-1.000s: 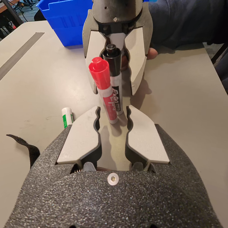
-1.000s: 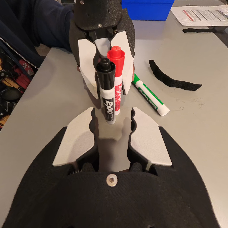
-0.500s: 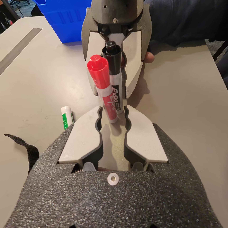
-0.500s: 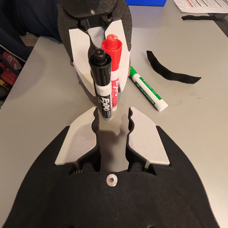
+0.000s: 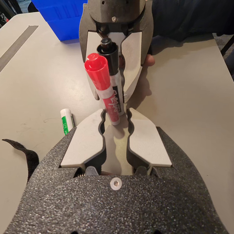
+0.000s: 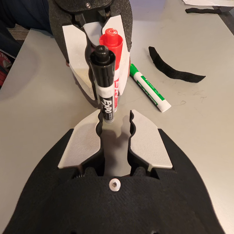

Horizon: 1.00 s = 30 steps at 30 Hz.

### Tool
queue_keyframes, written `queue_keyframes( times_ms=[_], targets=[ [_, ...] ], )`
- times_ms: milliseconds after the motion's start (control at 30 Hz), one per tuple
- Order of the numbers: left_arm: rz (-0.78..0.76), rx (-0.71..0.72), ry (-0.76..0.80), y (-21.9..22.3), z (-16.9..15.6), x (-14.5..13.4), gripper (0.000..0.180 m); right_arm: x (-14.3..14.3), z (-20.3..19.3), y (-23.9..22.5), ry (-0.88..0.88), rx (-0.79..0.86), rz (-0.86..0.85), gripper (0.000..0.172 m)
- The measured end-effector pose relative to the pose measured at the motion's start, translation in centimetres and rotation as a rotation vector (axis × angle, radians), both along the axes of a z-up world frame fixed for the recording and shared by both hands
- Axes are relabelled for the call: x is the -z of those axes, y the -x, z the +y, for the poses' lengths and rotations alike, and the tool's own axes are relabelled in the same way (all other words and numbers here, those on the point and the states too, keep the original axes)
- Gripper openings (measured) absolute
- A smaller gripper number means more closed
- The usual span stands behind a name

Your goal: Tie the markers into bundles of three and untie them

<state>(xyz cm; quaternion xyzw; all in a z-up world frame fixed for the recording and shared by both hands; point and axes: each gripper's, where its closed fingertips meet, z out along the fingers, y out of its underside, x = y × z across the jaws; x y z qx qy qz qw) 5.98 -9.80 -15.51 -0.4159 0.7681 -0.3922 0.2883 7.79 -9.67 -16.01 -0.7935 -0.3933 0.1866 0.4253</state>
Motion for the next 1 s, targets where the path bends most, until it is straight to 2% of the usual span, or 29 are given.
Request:
queue_keyframes(
  times_ms=[467, 900, 1000],
  targets=[
    [0.015, -0.002, -0.014, -0.11, -0.04, 0.28, 0.032, 0.27, -0.32, 0.10, -0.010, -0.013, -0.030, 0.027],
    [0.021, -0.011, -0.002, -0.23, 0.11, 0.32, 0.037, 0.21, -0.47, 0.21, -0.007, -0.026, -0.025, 0.035],
    [0.033, -0.019, 0.059, -0.34, -0.28, 0.03, 0.041, 0.08, -0.48, 0.16, -0.007, -0.027, -0.015, 0.038]
  ],
)
